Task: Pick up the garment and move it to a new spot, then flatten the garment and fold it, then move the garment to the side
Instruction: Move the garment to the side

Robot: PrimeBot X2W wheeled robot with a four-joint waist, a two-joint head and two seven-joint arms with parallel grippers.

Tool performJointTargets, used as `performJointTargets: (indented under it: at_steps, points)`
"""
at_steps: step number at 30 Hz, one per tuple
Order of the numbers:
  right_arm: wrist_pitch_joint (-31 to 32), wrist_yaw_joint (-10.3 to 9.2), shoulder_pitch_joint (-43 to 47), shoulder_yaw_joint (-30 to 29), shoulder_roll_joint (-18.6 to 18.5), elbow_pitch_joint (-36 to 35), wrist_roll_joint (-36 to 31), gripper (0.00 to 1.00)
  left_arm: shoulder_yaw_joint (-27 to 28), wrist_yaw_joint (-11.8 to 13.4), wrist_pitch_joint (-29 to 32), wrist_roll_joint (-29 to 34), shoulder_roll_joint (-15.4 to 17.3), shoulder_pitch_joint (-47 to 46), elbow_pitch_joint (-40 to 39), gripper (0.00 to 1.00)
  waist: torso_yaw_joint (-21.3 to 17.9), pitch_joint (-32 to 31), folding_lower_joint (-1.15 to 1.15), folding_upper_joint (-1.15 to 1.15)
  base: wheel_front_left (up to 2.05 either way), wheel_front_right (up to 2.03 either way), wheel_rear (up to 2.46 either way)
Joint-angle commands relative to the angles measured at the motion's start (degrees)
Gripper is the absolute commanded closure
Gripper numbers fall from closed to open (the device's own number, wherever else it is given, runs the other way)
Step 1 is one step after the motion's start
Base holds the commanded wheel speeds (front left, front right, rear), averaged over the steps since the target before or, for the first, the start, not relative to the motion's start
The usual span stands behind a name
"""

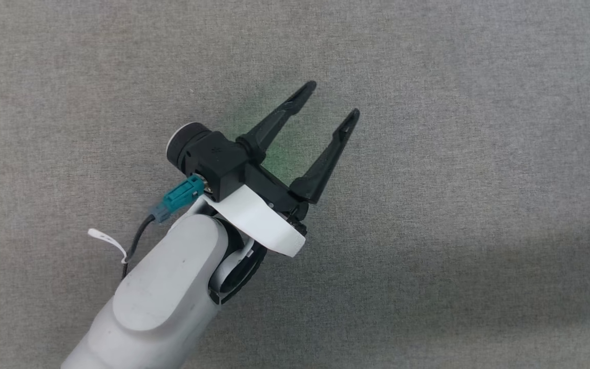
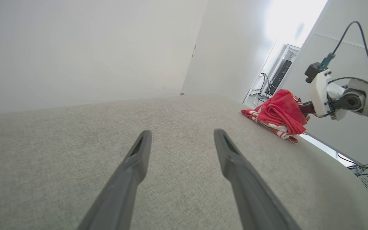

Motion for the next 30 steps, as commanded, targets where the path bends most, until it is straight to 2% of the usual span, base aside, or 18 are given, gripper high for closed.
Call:
performJointTargets:
  at_steps: [1, 10, 14, 22, 30]
  points:
    - [-0.7, -0.02, -1.1, -0.7, 0.4, 0.7, -0.8, 0.0, 0.3, -0.2, -0.3, -0.1, 0.1, 0.0, 0.0, 0.0, 0.1, -0.3, 0.0, 0.0, 0.0, 0.0, 0.0]
    - [-1.3, -0.02, -1.6, -1.2, 1.1, 1.8, -2.0, 0.0, 1.9, -0.2, -0.3, 0.1, 0.4, 1.8, 0.0, 0.0, 0.2, -2.9, 0.0, 0.0, 0.0, 0.0, 0.0]
    - [-3.2, -0.02, -1.0, -0.6, 2.3, 0.8, -0.1, 0.0, 3.3, -0.2, -0.3, 0.2, 0.7, 3.2, 0.0, 0.0, 0.3, -4.8, 0.0, 0.0, 0.0, 0.0, 0.0]
    - [-8.2, -0.02, 2.8, 5.2, 5.8, -4.3, 5.6, 0.0, 8.4, -0.2, -0.3, 0.8, 1.2, 7.9, 0.3, 0.0, 0.5, -9.1, 0.0, 0.0, 0.0, 0.0, 0.0]
    - [-15.6, -0.02, 9.2, 11.1, 10.2, -12.2, 11.4, 0.0, 16.4, -0.2, -0.3, 2.4, 0.8, 12.4, 1.0, 0.0, 1.0, -12.6, 0.0, 0.0, 0.0, 0.0, 0.0]
